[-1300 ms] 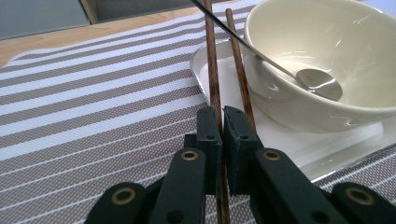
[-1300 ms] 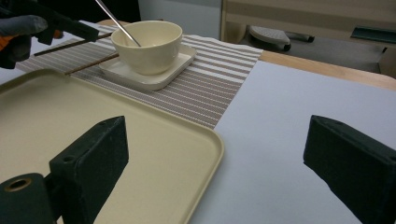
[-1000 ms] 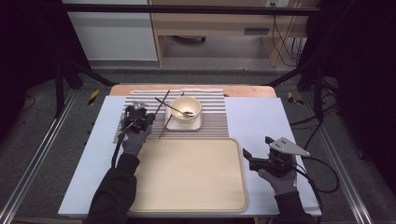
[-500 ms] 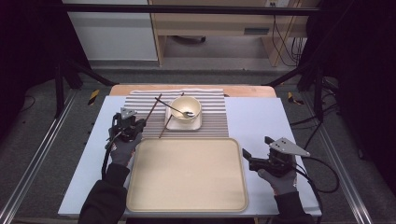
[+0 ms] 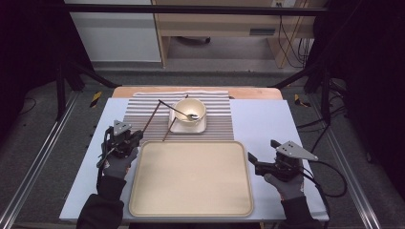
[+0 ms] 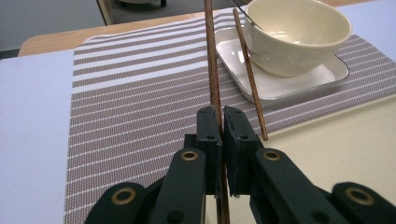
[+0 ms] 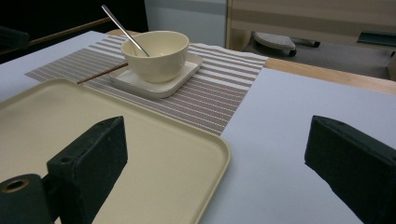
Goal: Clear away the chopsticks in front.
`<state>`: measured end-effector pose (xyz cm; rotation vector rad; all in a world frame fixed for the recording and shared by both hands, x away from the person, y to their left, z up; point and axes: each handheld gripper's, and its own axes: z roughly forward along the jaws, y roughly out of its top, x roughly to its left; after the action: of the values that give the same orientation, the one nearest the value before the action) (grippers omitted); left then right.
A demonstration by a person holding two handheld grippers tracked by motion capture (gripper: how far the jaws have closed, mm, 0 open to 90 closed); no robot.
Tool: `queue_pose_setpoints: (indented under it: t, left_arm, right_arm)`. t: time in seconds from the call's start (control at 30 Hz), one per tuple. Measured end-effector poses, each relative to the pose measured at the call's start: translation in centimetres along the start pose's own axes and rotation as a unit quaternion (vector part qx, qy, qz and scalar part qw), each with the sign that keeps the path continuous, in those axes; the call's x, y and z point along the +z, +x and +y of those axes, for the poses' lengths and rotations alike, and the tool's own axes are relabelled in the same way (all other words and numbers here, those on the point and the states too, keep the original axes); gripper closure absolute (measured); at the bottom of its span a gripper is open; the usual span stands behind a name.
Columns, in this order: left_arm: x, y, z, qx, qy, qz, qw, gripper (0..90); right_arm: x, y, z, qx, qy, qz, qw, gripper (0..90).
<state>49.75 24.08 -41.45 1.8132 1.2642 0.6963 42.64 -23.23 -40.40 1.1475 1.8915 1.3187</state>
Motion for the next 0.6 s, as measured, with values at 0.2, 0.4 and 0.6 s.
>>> queue_pose_setpoints:
  t: [0.2,0.4,0.6]
  left_arm:
    - [-0.9,-0.4,-0.8,0.002,0.004,0.001,1.0000,85.1]
    - [-2.2,-0.7,-1.6,-0.013,-0.003,0.000,0.9999,85.1]
    - [-3.7,-1.6,-2.4,-0.018,-0.012,-0.002,0.9998,85.1]
  right_arm:
    - [-0.1,0.0,0.0,0.002,-0.003,0.001,1.0000,6.2]
    - [-0.1,0.1,0.0,0.002,-0.004,0.000,1.0000,6.2]
    - [0.0,0.1,0.0,-0.001,-0.001,0.002,1.0000,6.2]
